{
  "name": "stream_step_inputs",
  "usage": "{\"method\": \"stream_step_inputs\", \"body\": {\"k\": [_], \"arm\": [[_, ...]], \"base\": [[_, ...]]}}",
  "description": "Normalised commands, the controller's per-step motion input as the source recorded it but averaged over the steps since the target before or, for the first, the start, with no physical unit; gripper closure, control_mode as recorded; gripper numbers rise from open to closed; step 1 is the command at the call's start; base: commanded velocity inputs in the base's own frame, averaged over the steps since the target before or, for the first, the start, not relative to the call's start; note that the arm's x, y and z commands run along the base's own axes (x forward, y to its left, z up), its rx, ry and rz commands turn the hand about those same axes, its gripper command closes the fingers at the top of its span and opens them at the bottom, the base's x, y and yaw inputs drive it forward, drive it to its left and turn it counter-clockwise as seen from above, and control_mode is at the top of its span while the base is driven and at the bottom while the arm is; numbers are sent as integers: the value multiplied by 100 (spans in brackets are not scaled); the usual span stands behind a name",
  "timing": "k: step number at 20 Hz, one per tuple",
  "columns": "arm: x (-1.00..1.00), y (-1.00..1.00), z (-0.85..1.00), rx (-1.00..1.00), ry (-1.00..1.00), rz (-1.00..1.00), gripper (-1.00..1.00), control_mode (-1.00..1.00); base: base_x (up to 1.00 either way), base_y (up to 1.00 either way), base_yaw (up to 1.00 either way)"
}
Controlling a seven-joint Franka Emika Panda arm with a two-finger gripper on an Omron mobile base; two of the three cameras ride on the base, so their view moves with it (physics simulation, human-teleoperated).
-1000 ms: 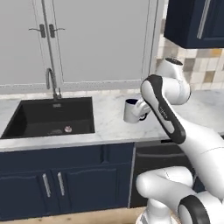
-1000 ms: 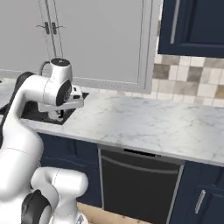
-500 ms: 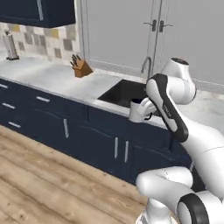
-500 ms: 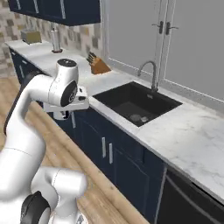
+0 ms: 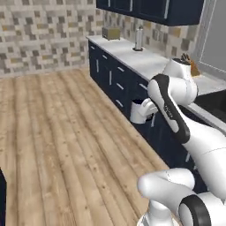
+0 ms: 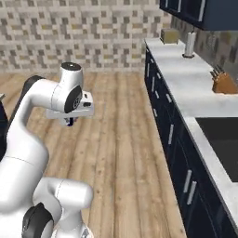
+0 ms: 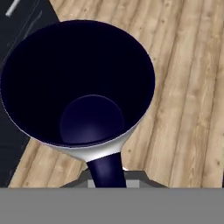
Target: Clear the mugs and bowl far away from the sink.
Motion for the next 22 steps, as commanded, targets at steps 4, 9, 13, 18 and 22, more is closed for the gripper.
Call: {"method": "stream_step_inputs", "body": {"k": [4, 9, 13, 18, 22], "arm": [[0, 0, 0, 0, 0, 0, 100, 100], [0, 0, 0, 0, 0, 0, 100, 100], [0, 0, 0, 0, 0, 0, 100, 100], [0, 0, 0, 0, 0, 0, 100, 100], [0, 0, 0, 0, 0, 0, 100, 100]], "base": [[-37, 0, 100], [-14, 0, 99], [0, 0, 95], [10, 0, 85], [29, 8, 68]]}}
